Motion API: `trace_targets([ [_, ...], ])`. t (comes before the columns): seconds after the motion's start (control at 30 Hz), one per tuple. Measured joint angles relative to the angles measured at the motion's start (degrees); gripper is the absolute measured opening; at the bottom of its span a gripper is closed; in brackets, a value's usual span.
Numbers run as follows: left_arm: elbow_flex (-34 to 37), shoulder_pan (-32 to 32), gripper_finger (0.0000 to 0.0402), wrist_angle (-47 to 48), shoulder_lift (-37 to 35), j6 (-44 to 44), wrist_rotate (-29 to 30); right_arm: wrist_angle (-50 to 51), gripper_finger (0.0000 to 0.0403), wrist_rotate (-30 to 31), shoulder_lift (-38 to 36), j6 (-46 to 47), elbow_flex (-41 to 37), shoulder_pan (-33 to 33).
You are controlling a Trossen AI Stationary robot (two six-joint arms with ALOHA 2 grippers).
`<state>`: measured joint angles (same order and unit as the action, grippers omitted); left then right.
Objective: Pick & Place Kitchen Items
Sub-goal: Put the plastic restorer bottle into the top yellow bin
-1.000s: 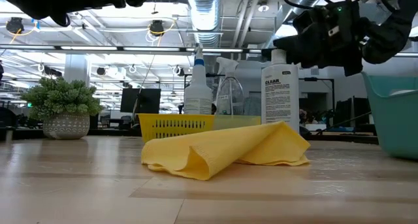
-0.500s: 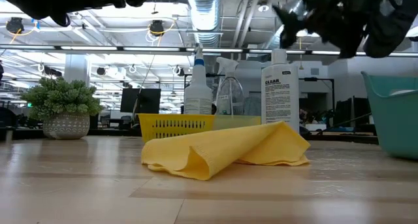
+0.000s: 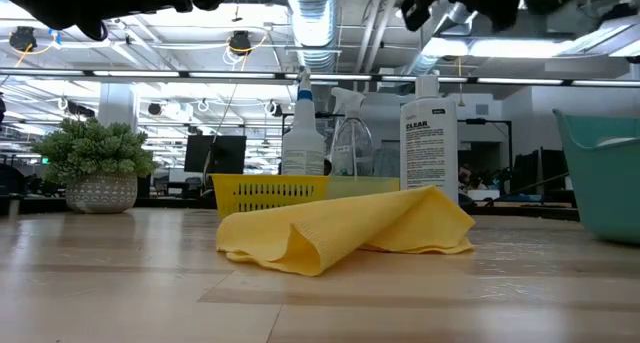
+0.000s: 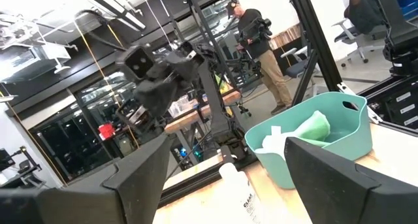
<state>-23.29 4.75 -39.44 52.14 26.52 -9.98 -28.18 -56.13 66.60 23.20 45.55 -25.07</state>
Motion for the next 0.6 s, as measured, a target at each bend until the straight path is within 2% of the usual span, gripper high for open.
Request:
trace_targets([
  [0.03, 0.02, 0.01, 0.0298, 0.0, 0.0, 0.04, 0.0, 11.95, 0.0186, 2.86, -0.33, -6.08, 3.8, 0.39],
  [0.1, 0.0, 0.0, 0.0298, 0.0, -0.01, 0.04, 0.0, 35.44, 0.0185, 13.12, 0.03, -18.88, 12.3, 2.02],
  [0.17, 0.0, 0.02, 0.0298, 0.02, 0.0, 0.07, 0.02, 51.52, 0.0185, 23.76, 1.59, -26.15, 20.32, 4.09],
  [0.23, 0.0, 0.02, 0.0298, 0.0, 0.0, 0.09, 0.0, 60.16, 0.0185, 28.76, 3.22, -27.26, 26.19, 5.62],
  [0.37, 0.0, 0.01, 0.0298, 0.0, 0.0, 0.07, 0.0, 71.4, 0.0185, 34.16, 5.67, -24.02, 33.81, 8.27],
  [0.47, 0.0, 0.02, 0.0298, 0.0, 0.0, 0.04, 0.0, 80.76, 0.0185, 39.11, 7.68, -21.34, 35.53, 10.38],
  [0.6, 0.0, 0.01, 0.0298, 0.0, 0.0, 0.02, 0.0, 87.96, 0.0185, 43.28, 10.12, -19.78, 35.6, 14.81],
])
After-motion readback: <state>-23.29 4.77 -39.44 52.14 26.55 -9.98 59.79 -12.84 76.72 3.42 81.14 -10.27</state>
